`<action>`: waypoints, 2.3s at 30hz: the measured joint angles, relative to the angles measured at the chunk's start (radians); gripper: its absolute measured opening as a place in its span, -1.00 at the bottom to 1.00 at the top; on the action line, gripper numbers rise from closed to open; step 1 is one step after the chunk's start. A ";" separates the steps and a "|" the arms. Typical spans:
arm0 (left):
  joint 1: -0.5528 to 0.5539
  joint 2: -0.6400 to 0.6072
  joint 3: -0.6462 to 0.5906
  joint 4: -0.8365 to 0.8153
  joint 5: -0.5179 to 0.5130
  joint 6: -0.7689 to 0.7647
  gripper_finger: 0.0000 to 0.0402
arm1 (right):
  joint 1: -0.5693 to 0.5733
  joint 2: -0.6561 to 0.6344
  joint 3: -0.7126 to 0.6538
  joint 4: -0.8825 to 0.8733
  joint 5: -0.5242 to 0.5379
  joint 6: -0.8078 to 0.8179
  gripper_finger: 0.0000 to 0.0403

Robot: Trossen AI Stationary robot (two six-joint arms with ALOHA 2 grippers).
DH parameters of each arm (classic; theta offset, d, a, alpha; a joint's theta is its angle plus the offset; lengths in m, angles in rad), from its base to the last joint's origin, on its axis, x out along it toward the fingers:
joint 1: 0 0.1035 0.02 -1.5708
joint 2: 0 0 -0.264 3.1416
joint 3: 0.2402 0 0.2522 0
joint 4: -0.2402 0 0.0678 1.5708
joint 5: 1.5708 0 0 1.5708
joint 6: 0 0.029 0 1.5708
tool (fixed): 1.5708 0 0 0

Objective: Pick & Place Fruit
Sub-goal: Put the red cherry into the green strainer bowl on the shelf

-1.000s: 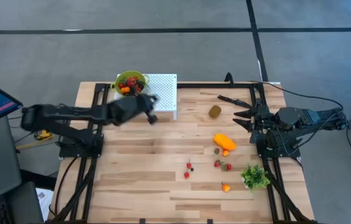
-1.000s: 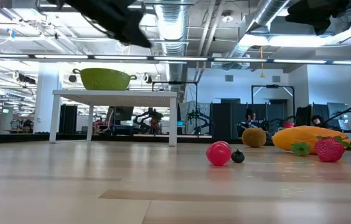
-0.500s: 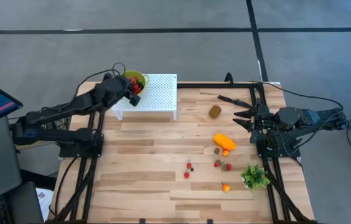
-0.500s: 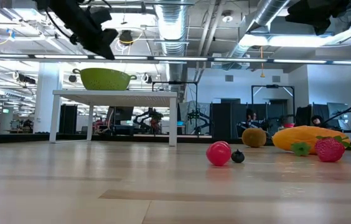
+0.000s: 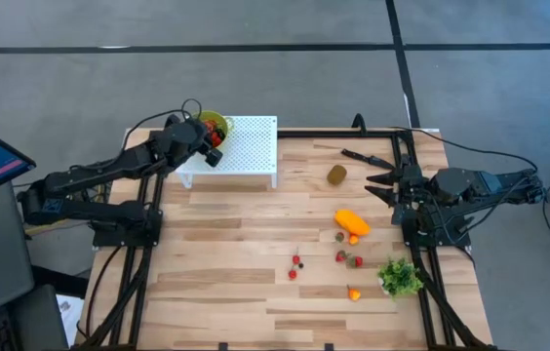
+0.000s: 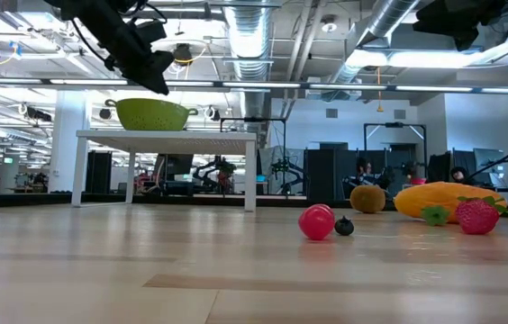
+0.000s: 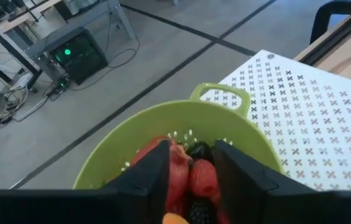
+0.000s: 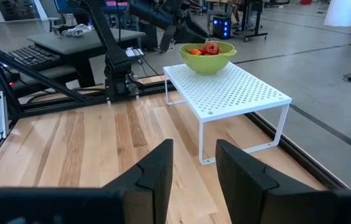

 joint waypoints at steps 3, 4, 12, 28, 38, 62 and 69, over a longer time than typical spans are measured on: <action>0.000 0.006 0.000 -0.001 0.000 -0.003 -0.27 | 0.000 0.000 0.000 0.000 0.000 0.000 -0.42; 0.000 0.006 0.000 0.002 0.000 -0.009 -0.23 | 0.000 0.000 0.000 0.000 0.000 0.000 -0.42; -0.050 0.005 0.000 0.005 0.011 -0.030 -0.04 | 0.000 0.000 0.000 0.000 0.000 0.000 -0.42; -0.425 0.016 0.001 0.205 0.213 -0.123 -0.02 | 0.000 0.000 0.000 0.000 0.000 0.000 -0.42; -0.623 0.250 0.001 0.239 0.407 0.007 -0.02 | 0.000 0.000 0.000 0.000 0.000 0.000 -0.42; -0.825 0.792 0.000 0.663 0.519 -0.012 -0.02 | 0.000 0.000 0.000 0.000 0.000 0.000 -0.42; -0.837 0.938 0.000 0.886 0.517 0.020 -0.02 | 0.000 0.000 0.000 0.000 0.000 0.000 -0.42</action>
